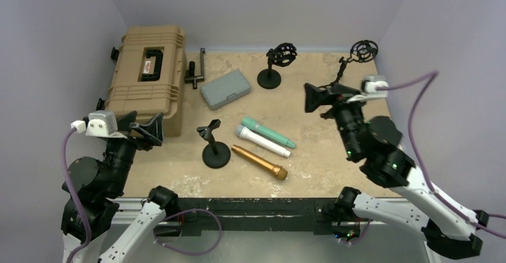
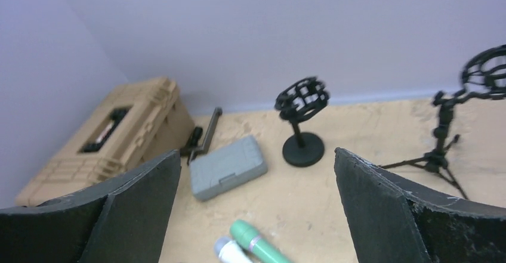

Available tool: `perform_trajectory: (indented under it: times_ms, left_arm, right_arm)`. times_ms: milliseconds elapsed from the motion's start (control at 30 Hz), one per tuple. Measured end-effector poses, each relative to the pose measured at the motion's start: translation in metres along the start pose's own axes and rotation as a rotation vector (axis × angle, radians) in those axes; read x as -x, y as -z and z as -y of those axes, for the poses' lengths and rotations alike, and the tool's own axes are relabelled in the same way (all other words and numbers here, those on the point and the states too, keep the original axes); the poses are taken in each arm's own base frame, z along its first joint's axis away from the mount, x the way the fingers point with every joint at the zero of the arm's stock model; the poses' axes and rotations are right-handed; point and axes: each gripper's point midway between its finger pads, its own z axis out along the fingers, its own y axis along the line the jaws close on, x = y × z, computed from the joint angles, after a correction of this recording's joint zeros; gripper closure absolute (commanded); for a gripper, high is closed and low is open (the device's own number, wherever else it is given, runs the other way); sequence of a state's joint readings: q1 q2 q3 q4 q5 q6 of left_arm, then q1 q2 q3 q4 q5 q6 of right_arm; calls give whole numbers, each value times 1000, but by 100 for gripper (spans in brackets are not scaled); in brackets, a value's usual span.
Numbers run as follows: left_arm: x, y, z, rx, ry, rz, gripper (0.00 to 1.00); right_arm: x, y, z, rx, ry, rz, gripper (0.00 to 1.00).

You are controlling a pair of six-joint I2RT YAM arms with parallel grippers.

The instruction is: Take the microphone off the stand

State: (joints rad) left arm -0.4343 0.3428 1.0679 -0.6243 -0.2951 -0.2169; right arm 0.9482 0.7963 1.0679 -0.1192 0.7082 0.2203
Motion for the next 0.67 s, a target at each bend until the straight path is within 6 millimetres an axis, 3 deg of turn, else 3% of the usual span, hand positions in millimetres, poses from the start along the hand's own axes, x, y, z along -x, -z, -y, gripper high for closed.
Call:
perform_trajectory:
  times_ms: [133,233,367,667]
  left_arm:
    - [14,1,-1,5,-7,38,27]
    - [21,-1,-1,13,-9,57,27]
    - [22,-5,0,16,-10,55,27]
    - [21,-8,0,20,-12,49,27]
  right_arm:
    - [42,33,37,-60,-51,129,1]
    - [57,51,56,-84,-83,192,1]
    - [53,54,65,-107,-67,197,1]
    - [43,52,63,-92,-24,186,1]
